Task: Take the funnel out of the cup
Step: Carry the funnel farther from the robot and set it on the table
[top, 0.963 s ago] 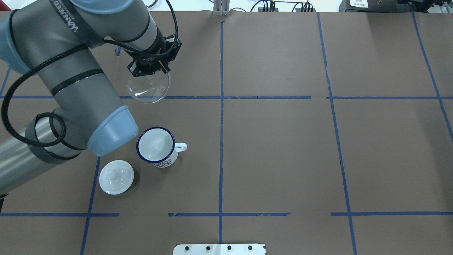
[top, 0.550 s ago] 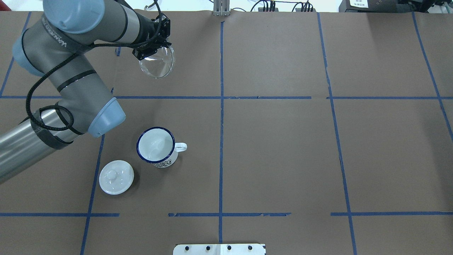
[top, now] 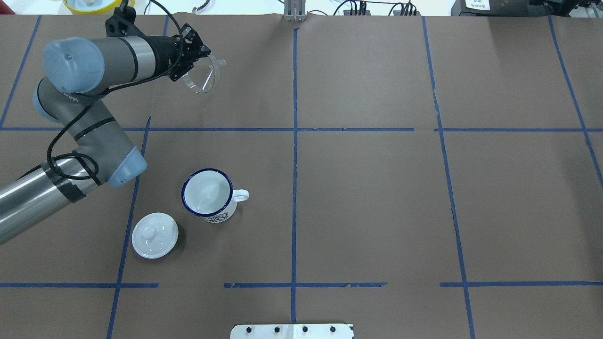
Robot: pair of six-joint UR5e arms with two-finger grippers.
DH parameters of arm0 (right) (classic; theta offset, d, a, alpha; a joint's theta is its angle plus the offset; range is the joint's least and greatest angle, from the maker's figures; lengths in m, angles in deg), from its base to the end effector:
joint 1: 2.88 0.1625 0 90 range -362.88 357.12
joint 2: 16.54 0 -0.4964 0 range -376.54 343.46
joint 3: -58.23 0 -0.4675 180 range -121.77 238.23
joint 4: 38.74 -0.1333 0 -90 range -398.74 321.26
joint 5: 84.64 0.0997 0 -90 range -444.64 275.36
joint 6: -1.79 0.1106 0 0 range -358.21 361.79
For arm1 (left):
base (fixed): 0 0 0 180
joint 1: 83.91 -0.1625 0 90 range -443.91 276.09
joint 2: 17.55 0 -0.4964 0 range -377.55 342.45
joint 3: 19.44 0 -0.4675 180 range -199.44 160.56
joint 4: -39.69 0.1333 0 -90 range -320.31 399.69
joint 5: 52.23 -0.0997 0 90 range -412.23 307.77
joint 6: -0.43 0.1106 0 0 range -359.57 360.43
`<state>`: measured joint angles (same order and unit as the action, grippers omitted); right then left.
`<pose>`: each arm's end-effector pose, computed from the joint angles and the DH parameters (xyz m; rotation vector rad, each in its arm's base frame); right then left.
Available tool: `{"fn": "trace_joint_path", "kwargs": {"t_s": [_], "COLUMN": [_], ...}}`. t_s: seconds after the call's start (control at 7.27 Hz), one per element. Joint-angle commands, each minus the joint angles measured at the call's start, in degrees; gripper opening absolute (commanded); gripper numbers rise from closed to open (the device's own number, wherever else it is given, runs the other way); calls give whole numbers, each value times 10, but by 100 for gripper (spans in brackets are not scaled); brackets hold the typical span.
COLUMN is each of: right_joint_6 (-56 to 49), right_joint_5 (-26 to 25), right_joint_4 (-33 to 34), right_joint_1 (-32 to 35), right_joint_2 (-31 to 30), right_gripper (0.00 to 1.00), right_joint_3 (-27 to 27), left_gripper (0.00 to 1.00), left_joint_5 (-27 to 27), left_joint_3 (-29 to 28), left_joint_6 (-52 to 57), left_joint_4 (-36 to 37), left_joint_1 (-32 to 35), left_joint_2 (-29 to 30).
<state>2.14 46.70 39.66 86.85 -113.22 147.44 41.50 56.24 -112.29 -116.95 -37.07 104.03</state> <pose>0.0578 -0.5115 0.7920 0.0650 -0.7216 -0.0247 0.4735 -0.6893 0.3593 0.2662 1.5122 -0.9328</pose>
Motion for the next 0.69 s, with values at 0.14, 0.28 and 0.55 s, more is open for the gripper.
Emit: {"fn": "trace_joint_path", "kwargs": {"t_s": [0.14, 0.28, 0.55], "right_joint_6": [0, 0, 0], "right_joint_5": [1, 1, 0], "right_joint_4": [0, 0, 0], "right_joint_1": [0, 0, 0], "right_joint_2": [0, 0, 0], "right_gripper": [100, 100, 100], "right_joint_3": [0, 0, 0], "left_gripper": [0, 0, 0], "left_joint_5": [-63, -63, -63], "left_joint_3": [-49, -54, -69], "left_joint_6": [-28, -29, -29], "left_joint_4": [-75, -80, -90], "left_joint_1": [-34, -38, -53], "left_joint_2": [-2, -2, -5]}}
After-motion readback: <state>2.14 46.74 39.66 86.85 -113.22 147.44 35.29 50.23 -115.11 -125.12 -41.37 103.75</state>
